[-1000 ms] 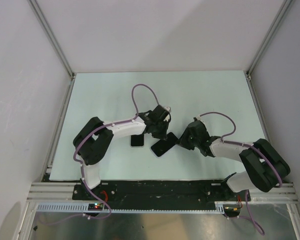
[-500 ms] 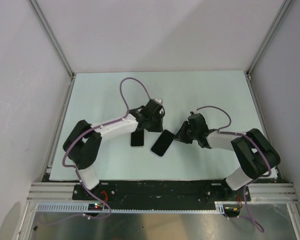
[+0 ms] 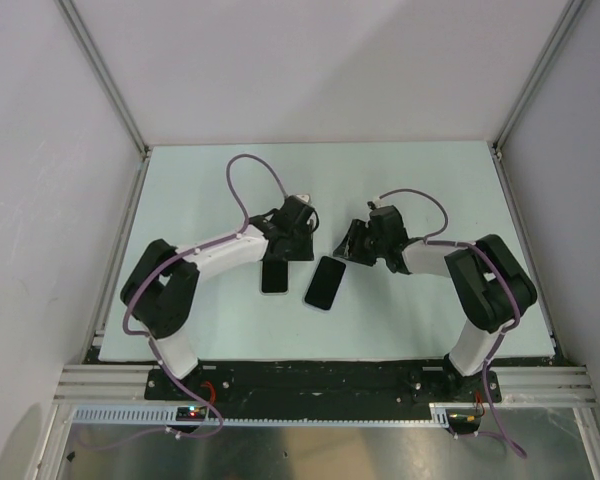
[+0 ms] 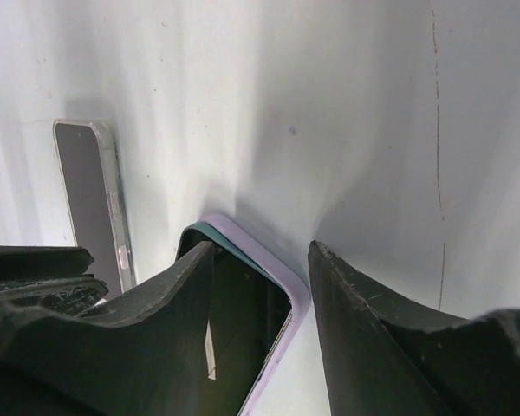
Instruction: Put the phone into the phone case
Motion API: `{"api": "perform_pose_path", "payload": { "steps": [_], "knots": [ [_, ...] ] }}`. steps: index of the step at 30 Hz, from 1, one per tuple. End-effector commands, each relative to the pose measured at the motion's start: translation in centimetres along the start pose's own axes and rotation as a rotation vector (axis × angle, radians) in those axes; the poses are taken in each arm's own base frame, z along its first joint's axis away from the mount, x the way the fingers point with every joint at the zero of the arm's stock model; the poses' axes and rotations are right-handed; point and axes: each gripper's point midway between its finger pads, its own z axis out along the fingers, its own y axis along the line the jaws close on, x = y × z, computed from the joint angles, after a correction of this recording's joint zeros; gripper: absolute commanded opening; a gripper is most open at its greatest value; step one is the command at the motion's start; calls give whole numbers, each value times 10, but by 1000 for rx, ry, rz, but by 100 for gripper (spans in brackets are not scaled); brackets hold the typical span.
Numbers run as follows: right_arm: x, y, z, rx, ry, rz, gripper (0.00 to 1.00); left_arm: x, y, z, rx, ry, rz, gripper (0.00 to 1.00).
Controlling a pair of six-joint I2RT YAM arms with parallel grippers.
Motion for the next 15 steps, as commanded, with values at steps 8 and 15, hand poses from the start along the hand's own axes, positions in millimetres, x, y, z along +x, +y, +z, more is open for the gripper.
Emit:
{"api": "perform_pose_path", "payload": {
  "steps": [8, 15],
  "knots": [
    [-5, -11, -31, 88, -23, 19, 59, 10, -19, 16, 87, 79, 26, 32],
    [11, -4, -44, 61, -16, 51, 60, 19, -28, 20, 145, 121, 35, 29]
  ]
}}
